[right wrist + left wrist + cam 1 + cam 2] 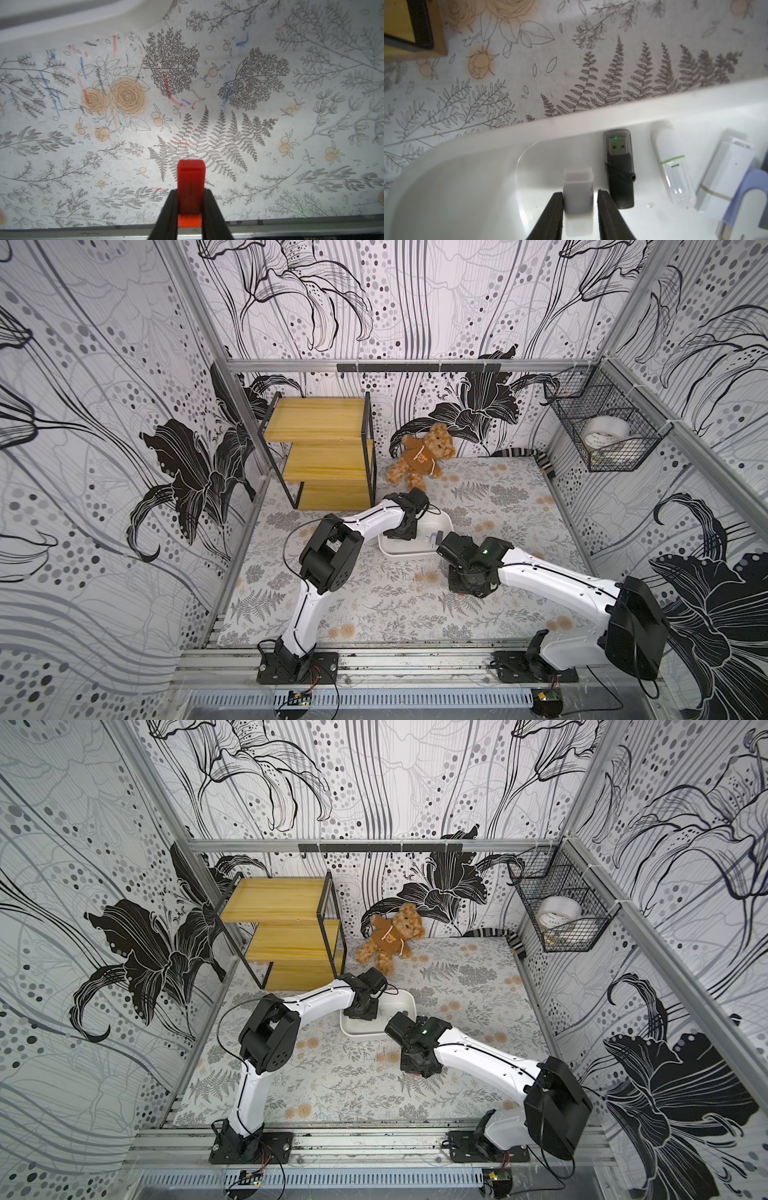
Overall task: Put the usb flash drive into the storage box
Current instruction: Place the USB flash in the storage box.
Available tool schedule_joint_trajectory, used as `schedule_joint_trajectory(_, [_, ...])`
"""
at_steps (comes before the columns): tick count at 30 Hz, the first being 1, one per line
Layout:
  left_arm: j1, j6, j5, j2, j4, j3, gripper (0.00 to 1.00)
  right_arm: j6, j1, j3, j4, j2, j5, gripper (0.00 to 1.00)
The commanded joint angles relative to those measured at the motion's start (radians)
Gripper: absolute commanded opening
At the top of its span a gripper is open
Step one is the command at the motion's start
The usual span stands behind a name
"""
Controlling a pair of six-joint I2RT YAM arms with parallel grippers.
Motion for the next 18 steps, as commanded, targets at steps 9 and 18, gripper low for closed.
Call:
schedule_joint_trajectory(9, [0.005,-0.007,0.003,-0.077,0.018,-0.002,0.46,-0.04,-0.021,0.044,-0.017,-0.018,0.064,0.0])
schedule_joint_trajectory(18, [0.035,-0.011,-0.036,-0.228,-0.106,0.175,0.49,-0.137,-0.097,0.152,-0.009,-0.02,0.116,0.0])
